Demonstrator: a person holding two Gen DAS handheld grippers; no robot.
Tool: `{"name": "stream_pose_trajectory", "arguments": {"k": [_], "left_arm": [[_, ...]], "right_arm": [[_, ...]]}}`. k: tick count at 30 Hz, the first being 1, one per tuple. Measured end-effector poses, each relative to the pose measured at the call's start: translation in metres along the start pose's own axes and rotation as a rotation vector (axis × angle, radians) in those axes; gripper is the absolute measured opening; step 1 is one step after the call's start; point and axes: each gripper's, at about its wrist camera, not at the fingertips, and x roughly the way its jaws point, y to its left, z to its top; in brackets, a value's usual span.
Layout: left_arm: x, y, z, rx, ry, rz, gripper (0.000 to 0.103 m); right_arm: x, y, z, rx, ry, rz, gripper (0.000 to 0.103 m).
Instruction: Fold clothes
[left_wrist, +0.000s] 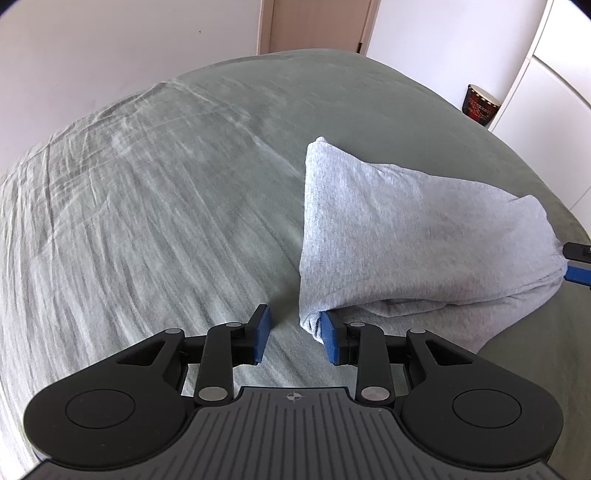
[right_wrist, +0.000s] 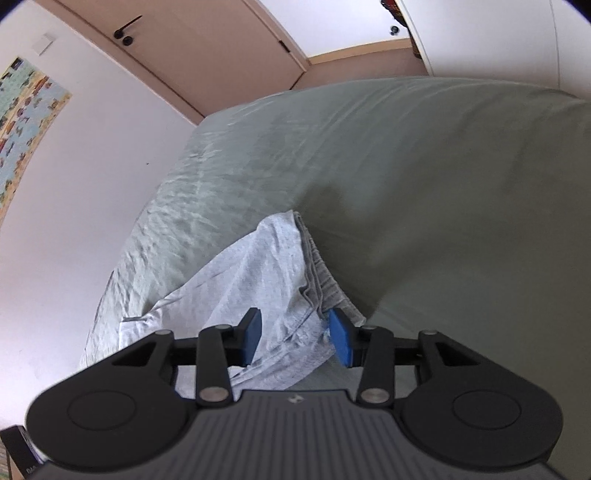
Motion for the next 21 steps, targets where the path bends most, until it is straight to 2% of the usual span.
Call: {"name": "stream_pose_trajectory", "arguments": {"k": [1,4,11,15,17,21], "left_arm": [[0.000,0.000,0.000,0.001,0.000,0.000,0.029],[0.001,0.002,-0.001,0.001,0.000,-0.003,0.029],[-0.003,0.005,-0.005,-0.015,0.003,-0.018,0.031],[-0.007,0.009,-0.011,-0.031,0.006,-0.037,0.032],[-0.010,0.011,-0.014,-0.039,0.012,-0.049,0.034],[-0.017,0.020,-0.010,-0.021,0.042,-0.080,0.035]], "right_arm": [[0.002,0.000,0.000,0.006,0.004,-0.003,0.024],[0.006,0.005,-0.002,0.001,0.012,-0.018,0.013],[-0.014,0.017,0.001,-0.076,-0.031,-0.044,0.011],[0.004,0.011,-0.006,-0.105,-0.010,-0.092,0.012],[0.008,0.008,-0.008,-0.102,-0.008,-0.098,0.013],[0.000,0.004,-0.006,-0.079,-0.019,-0.062,0.022]]}}
